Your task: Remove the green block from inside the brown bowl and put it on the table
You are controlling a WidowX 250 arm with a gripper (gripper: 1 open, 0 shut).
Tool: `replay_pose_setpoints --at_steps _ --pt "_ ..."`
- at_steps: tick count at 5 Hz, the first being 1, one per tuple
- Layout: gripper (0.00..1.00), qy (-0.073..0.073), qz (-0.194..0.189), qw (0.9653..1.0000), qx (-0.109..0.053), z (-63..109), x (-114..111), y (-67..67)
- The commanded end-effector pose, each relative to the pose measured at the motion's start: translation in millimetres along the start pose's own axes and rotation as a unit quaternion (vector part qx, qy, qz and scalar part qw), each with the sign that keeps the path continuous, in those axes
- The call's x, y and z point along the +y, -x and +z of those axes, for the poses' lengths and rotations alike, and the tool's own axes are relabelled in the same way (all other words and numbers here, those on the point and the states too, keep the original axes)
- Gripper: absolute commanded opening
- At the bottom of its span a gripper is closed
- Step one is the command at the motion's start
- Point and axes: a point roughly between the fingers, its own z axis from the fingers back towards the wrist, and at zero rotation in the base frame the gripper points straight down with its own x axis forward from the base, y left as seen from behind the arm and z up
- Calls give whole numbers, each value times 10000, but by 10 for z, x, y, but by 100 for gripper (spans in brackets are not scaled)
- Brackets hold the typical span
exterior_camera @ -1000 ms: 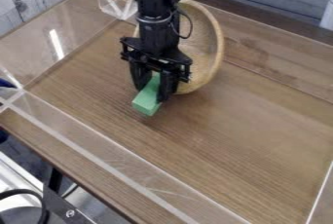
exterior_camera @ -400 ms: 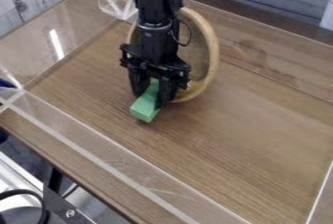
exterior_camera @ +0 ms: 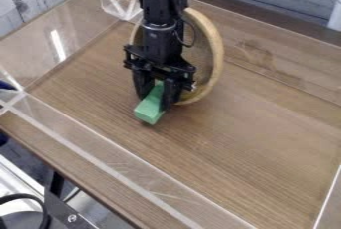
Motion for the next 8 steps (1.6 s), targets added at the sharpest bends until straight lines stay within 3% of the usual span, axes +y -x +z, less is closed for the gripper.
replay_pose_setpoints --at_steps 1,2,3,8 --pt "100 -57 -16 9997 -221 150 9 -95" --pt "100 -50 13 9997 -218 189 11 -91" --pt "0 -31 33 9997 -259 197 24 -142" --pt "0 -59 199 9994 -279 66 173 -359"
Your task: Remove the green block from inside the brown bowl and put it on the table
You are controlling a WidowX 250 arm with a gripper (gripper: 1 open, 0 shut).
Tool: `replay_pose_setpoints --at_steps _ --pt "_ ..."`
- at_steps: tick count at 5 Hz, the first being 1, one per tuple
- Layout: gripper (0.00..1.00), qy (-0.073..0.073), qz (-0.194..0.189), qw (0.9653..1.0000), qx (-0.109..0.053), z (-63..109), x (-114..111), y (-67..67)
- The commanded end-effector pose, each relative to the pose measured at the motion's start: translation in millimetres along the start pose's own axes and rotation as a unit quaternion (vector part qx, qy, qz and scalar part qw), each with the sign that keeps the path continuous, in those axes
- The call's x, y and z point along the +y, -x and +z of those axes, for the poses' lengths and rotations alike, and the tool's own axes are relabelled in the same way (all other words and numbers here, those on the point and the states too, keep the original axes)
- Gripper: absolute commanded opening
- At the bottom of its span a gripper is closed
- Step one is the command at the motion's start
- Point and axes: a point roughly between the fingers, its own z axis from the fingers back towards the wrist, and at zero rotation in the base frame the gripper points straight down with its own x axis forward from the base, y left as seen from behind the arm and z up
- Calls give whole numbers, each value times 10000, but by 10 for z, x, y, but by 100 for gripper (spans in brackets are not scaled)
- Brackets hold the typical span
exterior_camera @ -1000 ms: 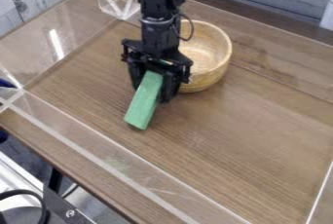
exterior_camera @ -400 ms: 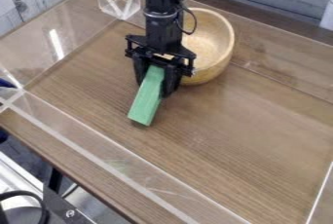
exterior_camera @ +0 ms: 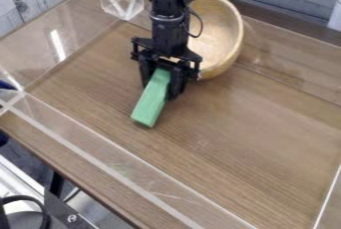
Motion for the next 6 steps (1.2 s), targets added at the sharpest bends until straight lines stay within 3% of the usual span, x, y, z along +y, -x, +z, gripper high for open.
replay_pose_setpoints --at_steps 1,6 --pt "0 -61 34 9997 -252 84 59 -115" --pt "0 -104 160 9996 -228 26 164 -210"
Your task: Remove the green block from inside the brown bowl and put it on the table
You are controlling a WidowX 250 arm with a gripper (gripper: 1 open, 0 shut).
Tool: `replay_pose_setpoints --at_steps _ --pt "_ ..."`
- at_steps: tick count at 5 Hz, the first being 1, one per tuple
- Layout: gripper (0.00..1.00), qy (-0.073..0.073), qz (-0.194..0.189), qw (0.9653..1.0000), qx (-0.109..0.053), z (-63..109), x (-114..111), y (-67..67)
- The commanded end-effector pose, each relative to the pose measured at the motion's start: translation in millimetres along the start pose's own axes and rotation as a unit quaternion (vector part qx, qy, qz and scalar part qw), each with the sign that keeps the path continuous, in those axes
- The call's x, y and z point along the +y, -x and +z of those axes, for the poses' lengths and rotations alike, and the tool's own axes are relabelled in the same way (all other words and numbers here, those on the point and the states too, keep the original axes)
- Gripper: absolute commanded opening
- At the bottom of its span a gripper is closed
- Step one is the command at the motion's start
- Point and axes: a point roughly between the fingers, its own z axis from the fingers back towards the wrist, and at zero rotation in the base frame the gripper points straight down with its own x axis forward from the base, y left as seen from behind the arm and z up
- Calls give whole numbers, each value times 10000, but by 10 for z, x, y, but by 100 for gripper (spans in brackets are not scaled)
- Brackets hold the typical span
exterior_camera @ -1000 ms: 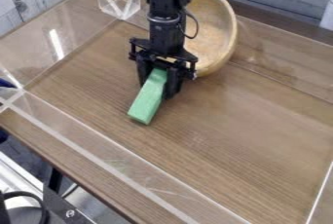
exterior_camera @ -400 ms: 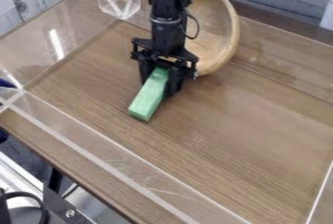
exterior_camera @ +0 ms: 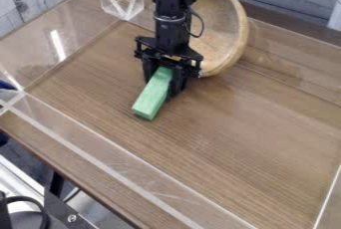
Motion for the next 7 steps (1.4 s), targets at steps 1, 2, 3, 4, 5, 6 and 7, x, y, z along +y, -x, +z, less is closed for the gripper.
replay_pose_setpoints --at_steps 1,2,3,4,5,6,7 --pt "0 16 -47 9993 -363 262 -50 -39" --pt "0 72 -147 9984 -536 427 -149 0" --pt "0 131 -320 9975 -622 513 -317 52" --pt "0 165 -508 9971 -543 477 -475 148" --pt "0 175 -703 9963 -456 398 -663 196" --pt "0 179 -872 9952 -402 321 -868 200" --pt "0 164 -942 9948 -338 248 -904 175"
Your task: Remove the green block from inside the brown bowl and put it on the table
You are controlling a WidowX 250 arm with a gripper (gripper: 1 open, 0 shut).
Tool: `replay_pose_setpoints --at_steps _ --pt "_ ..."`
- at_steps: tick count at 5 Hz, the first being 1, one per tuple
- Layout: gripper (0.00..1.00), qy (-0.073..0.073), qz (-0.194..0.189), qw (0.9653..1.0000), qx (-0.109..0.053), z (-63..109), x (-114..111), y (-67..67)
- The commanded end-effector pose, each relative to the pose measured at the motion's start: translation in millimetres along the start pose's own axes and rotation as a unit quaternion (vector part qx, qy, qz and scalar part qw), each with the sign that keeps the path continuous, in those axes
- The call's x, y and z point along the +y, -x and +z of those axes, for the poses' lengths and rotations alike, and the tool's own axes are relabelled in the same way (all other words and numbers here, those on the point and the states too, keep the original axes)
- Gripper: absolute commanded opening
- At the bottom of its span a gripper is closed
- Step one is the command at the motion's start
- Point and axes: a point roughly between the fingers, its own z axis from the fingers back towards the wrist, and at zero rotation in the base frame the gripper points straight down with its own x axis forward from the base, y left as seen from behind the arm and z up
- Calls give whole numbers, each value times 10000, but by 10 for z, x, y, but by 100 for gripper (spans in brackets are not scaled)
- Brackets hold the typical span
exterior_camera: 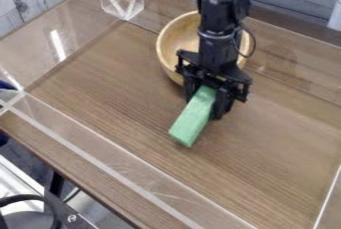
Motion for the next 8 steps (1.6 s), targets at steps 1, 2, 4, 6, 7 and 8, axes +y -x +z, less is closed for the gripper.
replay_pose_setpoints --at_steps 1,2,4,6,7,8 --pt "0 -38 23 9998 -210 84 52 -89" --pt "0 -47 58 9998 -194 68 81 -92" --pt "0 -51 87 9998 -177 58 103 -94" --pt "0 -52 119 9998 -170 55 123 -98" --pt "0 -53 134 9998 -165 53 133 -99" --pt "0 -53 142 9998 -160 51 138 -101"
